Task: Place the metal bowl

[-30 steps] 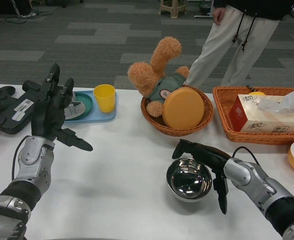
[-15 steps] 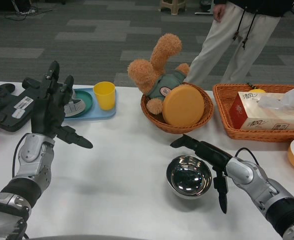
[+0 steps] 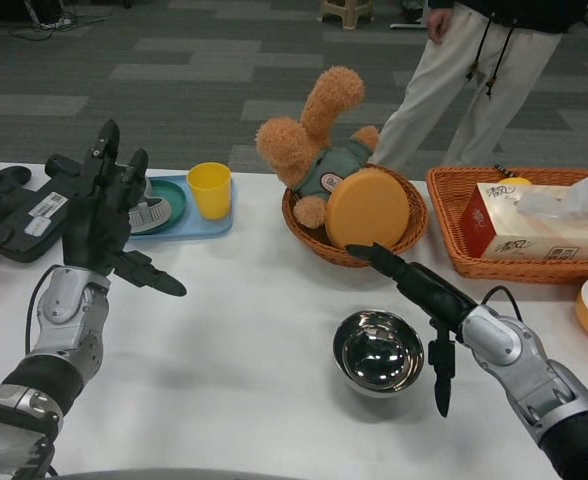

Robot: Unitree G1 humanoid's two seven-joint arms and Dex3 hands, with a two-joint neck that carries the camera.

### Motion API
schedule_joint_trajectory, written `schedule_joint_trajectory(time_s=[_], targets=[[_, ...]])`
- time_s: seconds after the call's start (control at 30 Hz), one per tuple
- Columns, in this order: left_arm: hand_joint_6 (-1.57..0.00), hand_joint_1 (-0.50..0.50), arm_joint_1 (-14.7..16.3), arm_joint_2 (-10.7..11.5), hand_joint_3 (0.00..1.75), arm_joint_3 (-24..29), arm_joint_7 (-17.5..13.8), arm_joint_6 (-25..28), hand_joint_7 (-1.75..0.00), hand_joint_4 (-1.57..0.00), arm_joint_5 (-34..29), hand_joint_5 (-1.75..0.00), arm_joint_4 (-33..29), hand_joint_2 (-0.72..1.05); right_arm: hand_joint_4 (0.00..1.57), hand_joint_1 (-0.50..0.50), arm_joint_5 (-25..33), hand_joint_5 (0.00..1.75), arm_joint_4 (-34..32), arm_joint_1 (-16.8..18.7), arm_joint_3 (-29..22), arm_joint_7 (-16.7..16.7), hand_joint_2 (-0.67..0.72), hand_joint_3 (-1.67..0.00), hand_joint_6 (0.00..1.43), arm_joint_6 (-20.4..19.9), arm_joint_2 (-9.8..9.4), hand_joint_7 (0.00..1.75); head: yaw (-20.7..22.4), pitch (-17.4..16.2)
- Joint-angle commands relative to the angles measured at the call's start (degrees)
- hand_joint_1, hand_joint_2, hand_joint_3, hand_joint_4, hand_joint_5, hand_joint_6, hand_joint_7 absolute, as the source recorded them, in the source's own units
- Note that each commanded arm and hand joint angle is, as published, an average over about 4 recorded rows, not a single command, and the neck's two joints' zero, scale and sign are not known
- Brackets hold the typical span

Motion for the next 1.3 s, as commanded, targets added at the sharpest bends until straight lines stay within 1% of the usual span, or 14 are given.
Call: schedule_joint_trajectory(time_s=[0.03,0.1,0.3,0.33,0.47,0.5,0.67,0.83,0.93,1.03,1.07,1.17,1.23,1.3], targets=[[0.0,-0.5,0.7,0.5,0.09,0.5,0.3,-0.2,0.0,-0.15,-0.7,0.0,-0.1,-0.28,0.0,-0.42,-1.6,0.0,-5.0,1.7,-3.4,0.8,0.72,0.0,0.0,1.5,0.35,0.28,0.0,0.4],[0.0,-0.5,0.7,0.6,0.09,0.4,0.3,-0.2,0.0,-0.15,-0.7,0.0,0.0,-0.28,0.0,-0.42,-2.7,0.0,-7.9,2.2,-5.1,1.0,0.72,0.0,0.0,1.9,0.53,0.24,0.0,0.6],[0.0,-0.5,0.6,0.7,0.09,0.2,0.3,-0.2,0.0,-0.15,-1.0,0.0,0.1,-0.28,0.0,-0.42,-3.9,0.0,-13.6,2.9,-9.6,1.3,0.72,0.0,0.0,3.0,0.66,0.28,0.3,2.5],[0.0,-0.5,0.6,0.7,0.09,0.2,0.3,-0.2,0.0,-0.15,-1.0,0.0,0.1,-0.28,0.0,-0.42,-3.9,0.0,-14.3,3.0,-10.7,1.3,0.72,0.0,0.0,3.0,0.84,0.26,0.3,3.0],[0.0,-0.5,0.6,0.8,0.09,-0.5,0.3,-0.2,0.0,-0.15,-1.2,0.0,0.2,-0.28,0.0,-0.42,-3.3,0.0,-15.9,3.6,-16.9,0.6,0.72,0.0,0.0,2.0,2.51,0.28,-0.2,4.6],[0.0,-0.5,0.6,0.9,0.09,-0.5,0.3,-0.2,0.0,-0.15,-1.2,0.0,0.2,-0.28,0.0,-0.42,-3.2,0.0,-15.9,3.6,-17.6,0.3,0.72,0.0,0.0,1.8,2.77,0.28,-0.3,4.8],[0.0,-0.5,0.5,0.9,0.09,-1.7,0.3,-0.2,0.0,-0.15,-1.4,0.0,0.2,-0.28,0.0,-0.42,-1.9,0.0,-14.9,3.5,-22.9,-4.5,0.72,0.0,0.0,-3.0,5.63,0.28,-1.2,6.4],[0.0,-0.5,0.3,0.8,0.09,-2.7,0.3,-0.2,0.0,-0.15,-1.5,0.0,0.3,-0.28,0.0,-0.42,-1.3,0.0,-12.5,3.2,-26.5,-9.3,0.66,0.0,0.0,-8.3,9.01,0.26,-1.3,7.7],[0.0,-0.5,0.2,0.8,0.09,-3.0,0.3,-0.2,0.0,-0.15,-1.5,0.0,0.3,-0.28,0.0,-0.42,-0.2,0.0,-10.8,2.9,-27.1,-11.2,0.66,0.0,0.0,-10.3,10.24,0.21,-1.0,8.3],[0.0,-0.5,0.1,0.8,0.09,-3.1,0.4,-0.2,0.0,-0.15,-1.5,0.0,0.3,-0.28,0.0,-0.42,0.3,0.0,-9.2,2.6,-27.1,-13.0,0.66,0.0,0.0,-12.2,10.99,0.21,-1.0,8.4],[0.0,-0.5,0.1,0.8,0.09,-3.1,0.4,-0.2,0.0,-0.15,-1.5,0.0,0.3,-0.28,0.0,-0.42,0.3,0.0,-8.8,2.5,-27.1,-13.7,0.66,0.0,0.0,-12.9,11.25,0.21,-1.1,10.7],[0.0,-0.5,0.0,0.7,0.09,-3.1,0.4,-0.2,0.0,-0.15,-1.6,0.0,0.2,-0.28,0.0,-0.42,0.4,0.0,-7.5,2.1,-27.0,-16.0,0.66,0.0,0.0,-15.3,12.26,0.21,-1.4,15.5],[0.0,-0.5,0.0,0.6,0.09,-2.9,0.4,-0.2,0.0,-0.15,-1.7,0.0,0.1,-0.33,0.0,-0.42,0.5,0.0,-6.8,1.7,-27.2,-17.4,0.66,0.0,0.0,-16.6,13.23,0.17,-1.4,14.6],[0.0,-0.5,0.0,0.6,0.09,-2.9,0.4,-0.2,0.0,-0.15,-2.1,0.0,0.0,-0.33,0.0,-0.42,0.7,0.0,-6.1,1.3,-27.4,-18.2,0.66,0.0,0.0,-17.4,13.98,0.16,-1.4,14.8]])
